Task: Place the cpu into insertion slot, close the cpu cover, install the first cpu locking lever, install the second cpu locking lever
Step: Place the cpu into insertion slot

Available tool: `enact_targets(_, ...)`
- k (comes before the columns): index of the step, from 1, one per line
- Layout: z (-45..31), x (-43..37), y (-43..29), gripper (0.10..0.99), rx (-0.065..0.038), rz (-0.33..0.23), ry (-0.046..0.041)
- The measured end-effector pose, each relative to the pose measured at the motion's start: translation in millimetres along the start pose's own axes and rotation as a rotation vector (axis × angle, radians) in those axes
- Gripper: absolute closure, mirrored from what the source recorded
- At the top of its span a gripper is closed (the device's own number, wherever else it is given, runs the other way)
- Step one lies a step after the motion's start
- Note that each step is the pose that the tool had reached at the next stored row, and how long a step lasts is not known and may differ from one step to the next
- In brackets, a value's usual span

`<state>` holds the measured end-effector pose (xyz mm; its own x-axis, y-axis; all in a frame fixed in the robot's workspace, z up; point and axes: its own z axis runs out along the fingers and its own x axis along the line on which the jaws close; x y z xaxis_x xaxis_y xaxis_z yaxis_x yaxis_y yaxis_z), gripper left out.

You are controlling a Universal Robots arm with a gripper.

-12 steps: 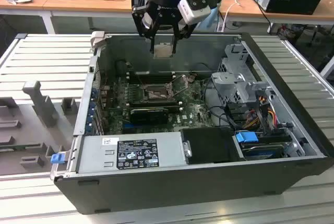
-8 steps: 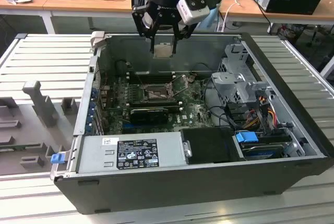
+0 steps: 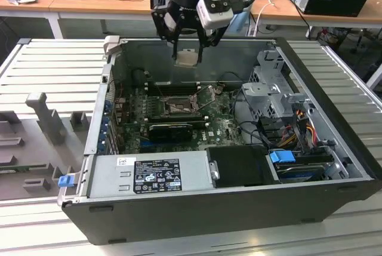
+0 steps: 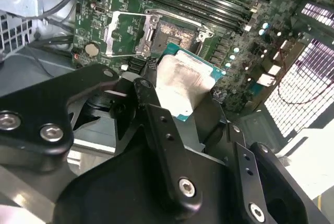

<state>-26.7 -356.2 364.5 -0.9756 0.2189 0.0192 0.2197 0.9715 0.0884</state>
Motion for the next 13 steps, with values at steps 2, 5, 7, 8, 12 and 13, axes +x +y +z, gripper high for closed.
enact_targets(2,0.4,0.0,0.0,0.557,0.002,0.061,-0.0061)
enact_targets(5,0.9,0.0,-0.1,0.557,0.003,0.118,-0.0118)
enact_targets(7,1.5,-0.1,-0.1,0.557,0.005,0.177,-0.0178)
enact_targets(8,1.7,-0.1,-0.1,0.557,0.006,0.196,-0.0197)
enact_targets(12,2.5,-0.1,-0.2,0.557,0.006,0.256,-0.0250)
enact_targets(13,2.8,-0.1,-0.2,0.557,0.006,0.280,-0.0271)
